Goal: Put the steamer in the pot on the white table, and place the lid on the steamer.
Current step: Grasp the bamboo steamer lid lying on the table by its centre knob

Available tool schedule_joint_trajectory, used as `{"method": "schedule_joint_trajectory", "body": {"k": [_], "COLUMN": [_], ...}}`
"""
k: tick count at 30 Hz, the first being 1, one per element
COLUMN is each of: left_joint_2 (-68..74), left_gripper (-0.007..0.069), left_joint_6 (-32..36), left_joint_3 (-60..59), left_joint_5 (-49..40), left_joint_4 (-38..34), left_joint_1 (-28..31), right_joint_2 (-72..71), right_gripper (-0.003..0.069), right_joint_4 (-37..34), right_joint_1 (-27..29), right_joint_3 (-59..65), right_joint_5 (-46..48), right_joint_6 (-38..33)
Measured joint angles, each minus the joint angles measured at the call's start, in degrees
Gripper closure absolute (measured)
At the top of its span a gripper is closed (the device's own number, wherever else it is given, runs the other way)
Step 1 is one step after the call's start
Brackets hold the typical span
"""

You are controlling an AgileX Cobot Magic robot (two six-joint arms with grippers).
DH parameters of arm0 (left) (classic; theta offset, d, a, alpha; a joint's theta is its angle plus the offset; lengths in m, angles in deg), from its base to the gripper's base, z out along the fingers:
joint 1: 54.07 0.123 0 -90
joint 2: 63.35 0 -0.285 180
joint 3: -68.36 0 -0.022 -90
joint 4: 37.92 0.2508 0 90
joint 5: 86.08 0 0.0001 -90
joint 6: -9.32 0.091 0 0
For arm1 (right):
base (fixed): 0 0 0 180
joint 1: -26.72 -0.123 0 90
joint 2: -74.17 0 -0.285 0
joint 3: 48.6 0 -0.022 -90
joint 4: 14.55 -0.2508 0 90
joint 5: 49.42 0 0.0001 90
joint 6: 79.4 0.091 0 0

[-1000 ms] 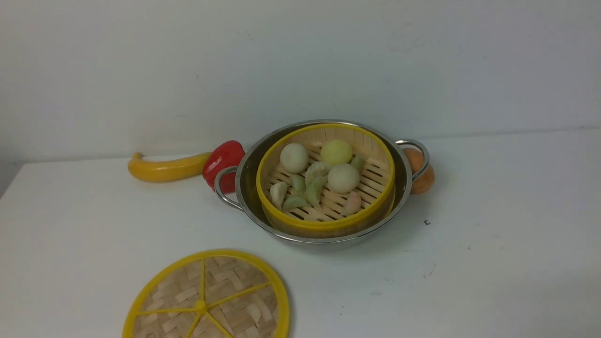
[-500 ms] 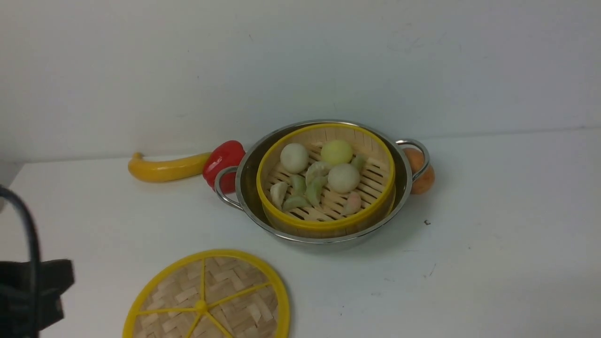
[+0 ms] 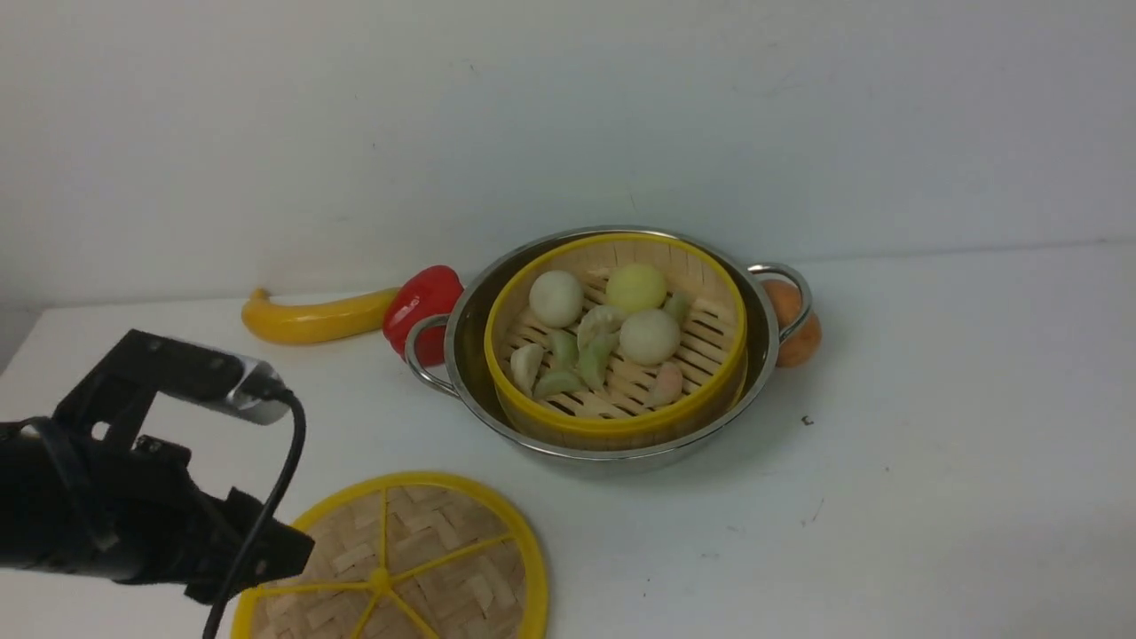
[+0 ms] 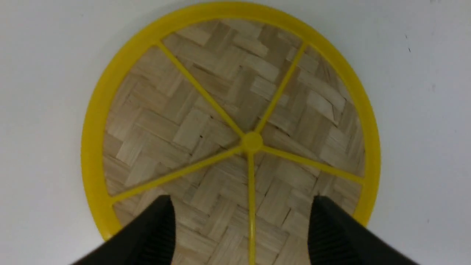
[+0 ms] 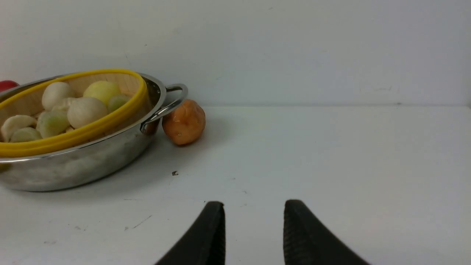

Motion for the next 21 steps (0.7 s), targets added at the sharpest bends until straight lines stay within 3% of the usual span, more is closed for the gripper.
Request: {"method": "schedule_joint_trajectory", "body": {"k": [7,10,17,21], "left_joint_2": [7.5,10.1,13.5,14.7], "left_gripper": [0.0161,0.0182,0.0198,0.0198], "left_joint_6": [-1.2,-2.2,-14.0,-20.1], "left_joint_3": [2.9,3.2,3.4,3.5], "left_joint_5": [-1.3,-1.1,4.4,6.7], "left_joint_4": [-3.0,-2.3,4.8,9.2], "left_joint_1": [-1.0,-4.5,-13.4,-15.5], "right_joint_2": [0.0,0.0,0.0,0.0], "right_gripper": [0.0417,0.0417,0.0416,0.0416], "right_joint_4": [0.0,0.0,-0.1,-0.1], "right_joint_1": [0.0,0.0,0.0,0.0], "right_joint_3": [0.0,0.0,0.0,0.0], "right_joint_5": [0.0,0.0,0.0,0.0], "right_joint_6": [0.0,0.0,0.0,0.1]}}
